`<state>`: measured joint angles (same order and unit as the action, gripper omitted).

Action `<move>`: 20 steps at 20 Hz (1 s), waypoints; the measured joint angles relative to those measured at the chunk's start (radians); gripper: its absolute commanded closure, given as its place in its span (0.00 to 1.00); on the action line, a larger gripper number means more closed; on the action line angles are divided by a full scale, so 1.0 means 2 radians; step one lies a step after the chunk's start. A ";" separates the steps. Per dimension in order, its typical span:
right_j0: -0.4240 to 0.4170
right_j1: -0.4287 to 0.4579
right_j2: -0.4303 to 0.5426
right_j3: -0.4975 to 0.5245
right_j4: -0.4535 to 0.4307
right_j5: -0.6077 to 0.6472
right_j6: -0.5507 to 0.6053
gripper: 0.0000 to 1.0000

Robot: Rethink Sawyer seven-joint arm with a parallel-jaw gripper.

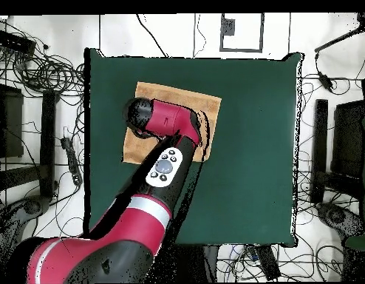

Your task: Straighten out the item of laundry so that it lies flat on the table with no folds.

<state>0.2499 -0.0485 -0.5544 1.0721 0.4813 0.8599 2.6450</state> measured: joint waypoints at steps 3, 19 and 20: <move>0.002 0.000 0.000 0.002 0.000 0.000 0.000 0.00; 0.013 0.000 0.000 0.008 0.000 0.000 0.000 0.00; 0.013 0.000 0.000 0.008 0.000 0.000 0.000 0.00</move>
<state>0.2750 -0.0484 -0.5543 1.0880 0.4813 0.8599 2.6450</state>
